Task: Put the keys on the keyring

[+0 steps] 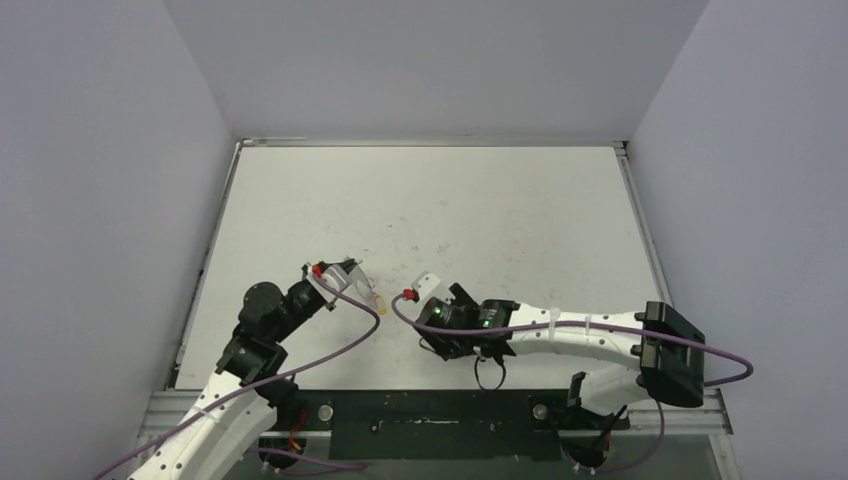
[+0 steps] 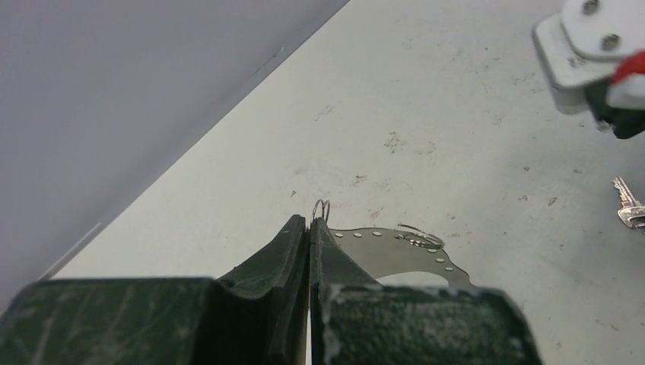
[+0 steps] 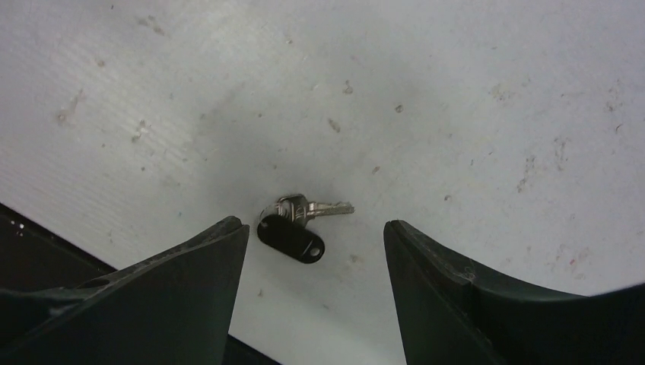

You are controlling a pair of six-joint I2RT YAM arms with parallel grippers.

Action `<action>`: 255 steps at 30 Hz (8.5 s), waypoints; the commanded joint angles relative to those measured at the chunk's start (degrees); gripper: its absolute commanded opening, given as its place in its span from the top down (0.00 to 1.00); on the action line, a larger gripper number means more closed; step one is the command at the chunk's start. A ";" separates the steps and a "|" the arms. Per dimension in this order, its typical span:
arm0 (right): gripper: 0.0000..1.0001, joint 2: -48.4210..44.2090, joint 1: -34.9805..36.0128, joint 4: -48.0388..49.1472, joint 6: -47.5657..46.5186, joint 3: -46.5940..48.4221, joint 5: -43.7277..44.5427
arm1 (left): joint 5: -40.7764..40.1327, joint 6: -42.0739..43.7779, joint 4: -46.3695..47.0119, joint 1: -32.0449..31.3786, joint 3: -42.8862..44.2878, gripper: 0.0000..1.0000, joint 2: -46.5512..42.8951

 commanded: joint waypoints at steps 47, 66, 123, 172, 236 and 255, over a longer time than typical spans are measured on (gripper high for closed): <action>1.00 6.63 2.23 3.41 8.81 -3.74 2.59 | -1.21 0.71 -1.11 -0.28 2.86 1.00 -0.85; 0.80 -4.20 -12.98 5.93 4.86 -8.12 -16.19 | 7.27 -3.03 11.70 -0.37 -0.98 1.00 8.88; 1.00 -10.31 -16.16 10.30 -3.13 -5.61 -24.30 | 19.75 -3.14 23.25 -1.76 -4.71 1.00 18.46; 1.00 0.09 -17.89 20.64 -11.12 8.94 -40.70 | 19.46 -6.02 42.63 -6.96 -8.36 1.00 28.98; 1.00 -0.89 -18.55 22.36 -10.62 2.85 -35.03 | 17.36 -6.19 41.71 -7.19 -8.87 1.00 26.81; 0.04 -9.44 -21.01 48.75 -23.15 -10.28 -49.10 | 17.82 -5.83 41.38 -7.19 -9.06 1.00 26.48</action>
